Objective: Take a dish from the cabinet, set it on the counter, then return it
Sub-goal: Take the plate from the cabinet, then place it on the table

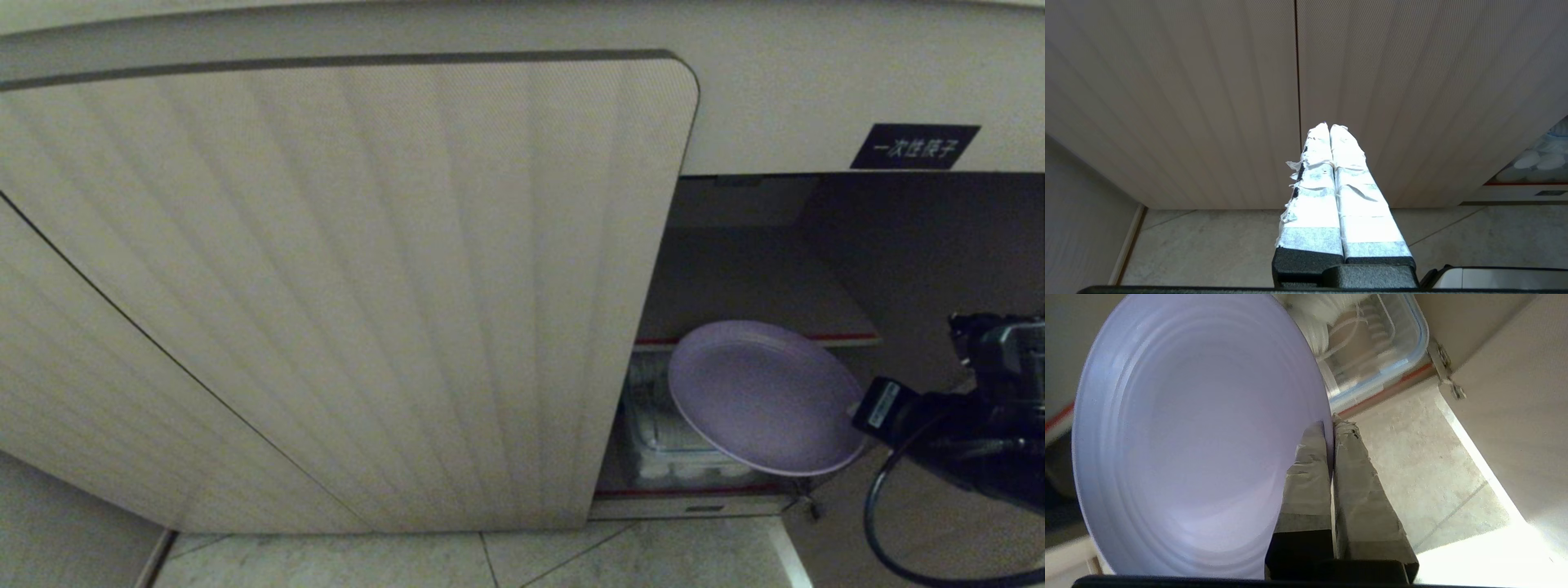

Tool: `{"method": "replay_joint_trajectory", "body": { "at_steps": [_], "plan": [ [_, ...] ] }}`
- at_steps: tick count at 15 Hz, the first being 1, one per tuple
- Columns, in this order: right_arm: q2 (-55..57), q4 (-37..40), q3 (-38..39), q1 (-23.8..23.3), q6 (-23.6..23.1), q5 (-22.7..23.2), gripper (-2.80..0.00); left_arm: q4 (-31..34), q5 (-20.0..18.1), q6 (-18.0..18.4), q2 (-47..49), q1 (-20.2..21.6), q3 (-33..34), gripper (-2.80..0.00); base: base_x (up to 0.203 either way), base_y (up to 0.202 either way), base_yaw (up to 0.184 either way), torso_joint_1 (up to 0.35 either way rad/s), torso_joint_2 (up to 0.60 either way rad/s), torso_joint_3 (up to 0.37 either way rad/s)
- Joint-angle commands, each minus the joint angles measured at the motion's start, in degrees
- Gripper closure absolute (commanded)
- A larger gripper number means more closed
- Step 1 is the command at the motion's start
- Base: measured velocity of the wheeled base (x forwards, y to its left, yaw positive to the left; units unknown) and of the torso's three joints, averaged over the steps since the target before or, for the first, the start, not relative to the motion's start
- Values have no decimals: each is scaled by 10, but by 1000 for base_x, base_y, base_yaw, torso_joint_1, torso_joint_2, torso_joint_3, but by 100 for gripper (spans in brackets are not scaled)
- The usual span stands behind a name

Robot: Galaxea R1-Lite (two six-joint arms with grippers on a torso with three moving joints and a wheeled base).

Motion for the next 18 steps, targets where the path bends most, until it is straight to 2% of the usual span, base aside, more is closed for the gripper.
{"method": "replay_joint_trajectory", "body": {
  "at_steps": [1, 18],
  "plan": [
    [-23, -1, 18, 9, 2, -1, 0, 0, 0, 0, 0, 0, 0, 0, 0, 0, 0, 0, 0, 0],
    [-73, 5, 79, 28, -2, 0, 0, 0, 0, 0, 0, 0, 0, 0, 0, 0, 0, 0, 0, 0]
  ]
}}
